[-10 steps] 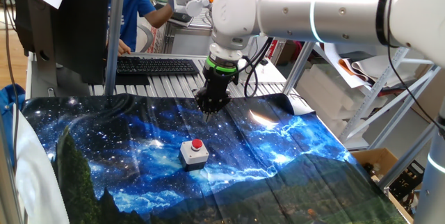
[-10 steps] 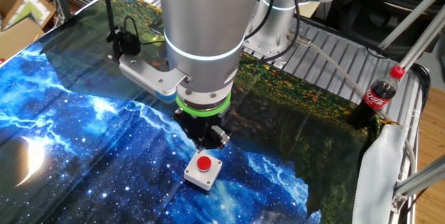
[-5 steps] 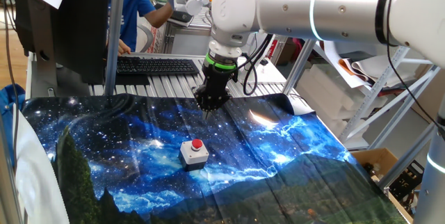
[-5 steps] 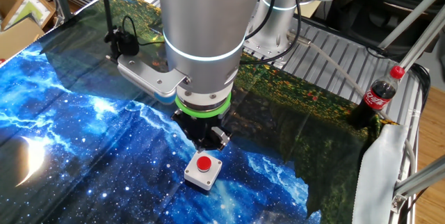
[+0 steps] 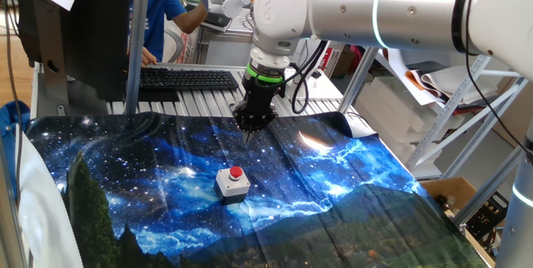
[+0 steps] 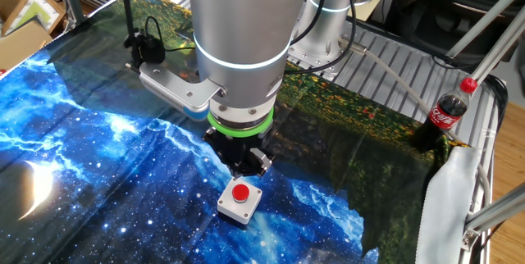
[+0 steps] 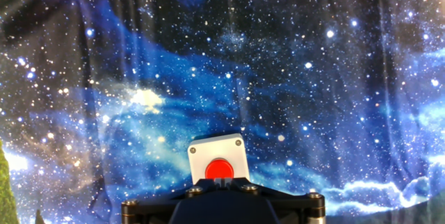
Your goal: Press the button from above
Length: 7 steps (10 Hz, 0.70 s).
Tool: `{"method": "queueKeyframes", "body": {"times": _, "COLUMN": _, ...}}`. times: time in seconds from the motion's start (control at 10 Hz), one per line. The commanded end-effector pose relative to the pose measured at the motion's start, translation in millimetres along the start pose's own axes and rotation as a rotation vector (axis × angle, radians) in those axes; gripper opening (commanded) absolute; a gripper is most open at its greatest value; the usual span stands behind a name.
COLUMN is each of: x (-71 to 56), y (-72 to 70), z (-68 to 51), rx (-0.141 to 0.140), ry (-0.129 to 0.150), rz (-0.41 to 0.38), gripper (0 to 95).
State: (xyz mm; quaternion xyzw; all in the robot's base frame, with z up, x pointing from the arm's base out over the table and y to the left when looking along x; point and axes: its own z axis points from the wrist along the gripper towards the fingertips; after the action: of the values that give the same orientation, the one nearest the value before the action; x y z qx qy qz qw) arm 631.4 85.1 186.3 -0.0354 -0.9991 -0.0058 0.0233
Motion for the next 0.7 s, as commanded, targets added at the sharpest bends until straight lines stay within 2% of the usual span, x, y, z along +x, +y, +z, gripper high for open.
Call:
{"method": "queueKeyframes", "body": {"times": 0.1, "x": 0.1, "y": 0.0, "z": 0.1, "rx": 0.000, "ry": 0.000, "rz": 0.003, "gripper": 0.0}}
{"method": "queueKeyframes", "body": {"times": 0.3, "x": 0.3, "y": 0.3, "z": 0.0, "rx": 0.001, "ry": 0.001, "rz": 0.008, "gripper": 0.0}}
{"method": "queueKeyframes", "body": {"times": 0.4, "x": -0.1, "y": -0.1, "z": 0.3, "rx": -0.001, "ry": 0.002, "rz": 0.050, "gripper": 0.0}}
{"method": "queueKeyframes", "body": {"times": 0.7, "x": 1.6, "y": 1.4, "z": -1.4, "rx": 0.001, "ry": 0.003, "rz": 0.062, "gripper": 0.0}}
